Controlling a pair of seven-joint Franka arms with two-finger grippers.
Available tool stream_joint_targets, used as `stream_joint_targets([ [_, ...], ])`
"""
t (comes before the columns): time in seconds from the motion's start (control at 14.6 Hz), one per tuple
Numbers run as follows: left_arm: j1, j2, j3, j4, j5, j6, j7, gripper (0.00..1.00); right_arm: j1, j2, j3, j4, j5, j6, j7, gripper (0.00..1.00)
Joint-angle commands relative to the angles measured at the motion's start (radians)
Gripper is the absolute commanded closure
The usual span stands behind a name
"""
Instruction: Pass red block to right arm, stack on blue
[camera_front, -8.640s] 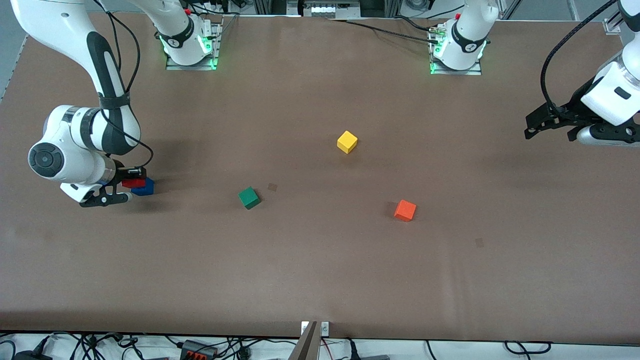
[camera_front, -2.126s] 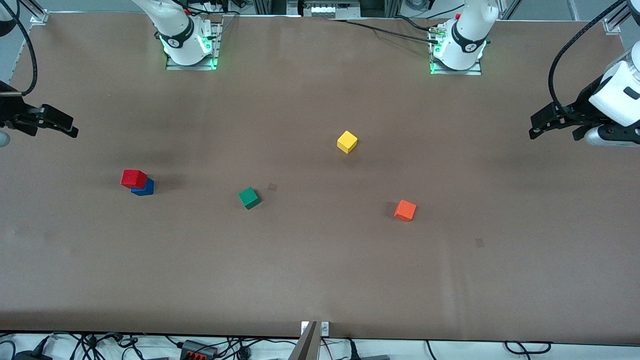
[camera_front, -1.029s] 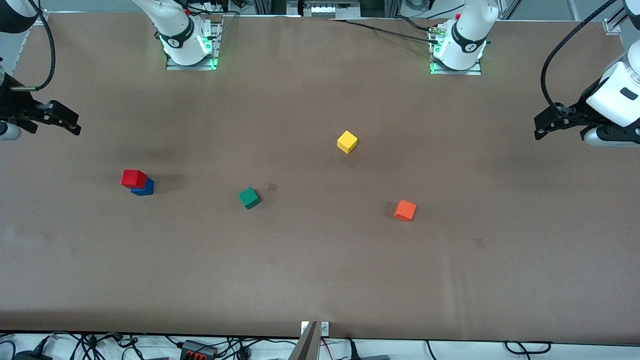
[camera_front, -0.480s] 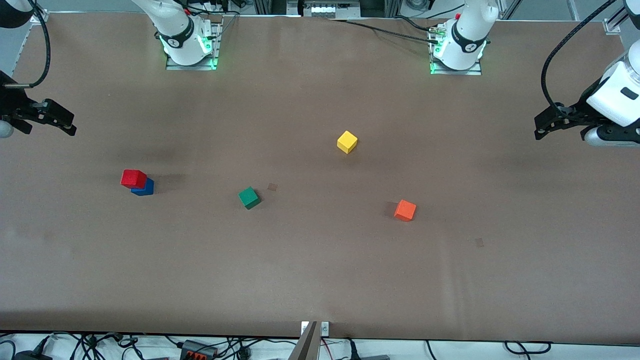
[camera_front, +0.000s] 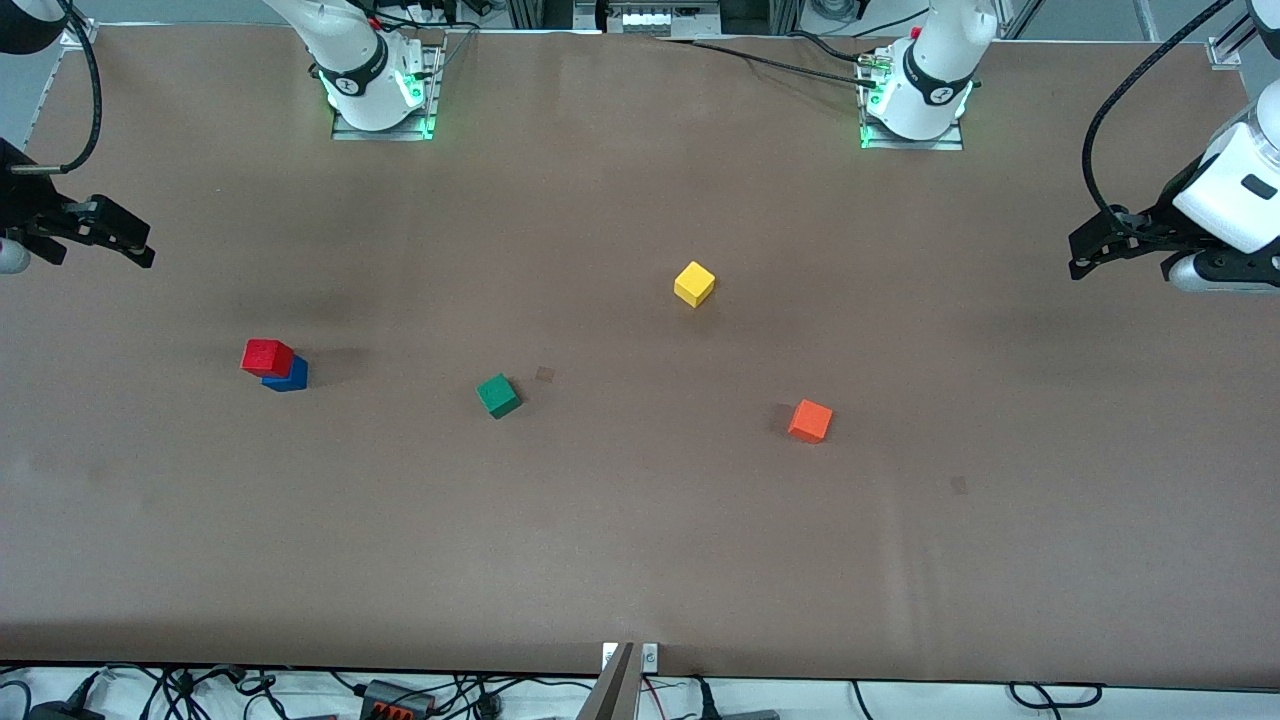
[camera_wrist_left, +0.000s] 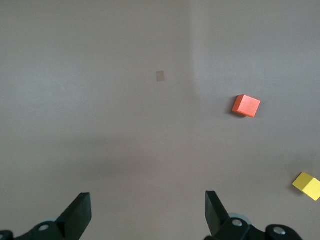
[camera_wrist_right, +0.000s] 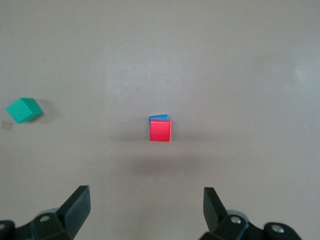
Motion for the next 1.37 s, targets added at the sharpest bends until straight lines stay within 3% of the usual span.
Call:
stream_joint_targets([
  [0.0,0.001,0.016,-0.003,0.033,-0.004,-0.014,0.004,0.0,-0.001,-0.012,0.008,0.0,0.011,-0.027,-0.009,0.0],
  [1.3,0.001,0.022,-0.005,0.034,-0.018,0.012,0.002,0.0,0.013,-0.021,0.009,-0.01,0.012,-0.041,0.034,0.0],
])
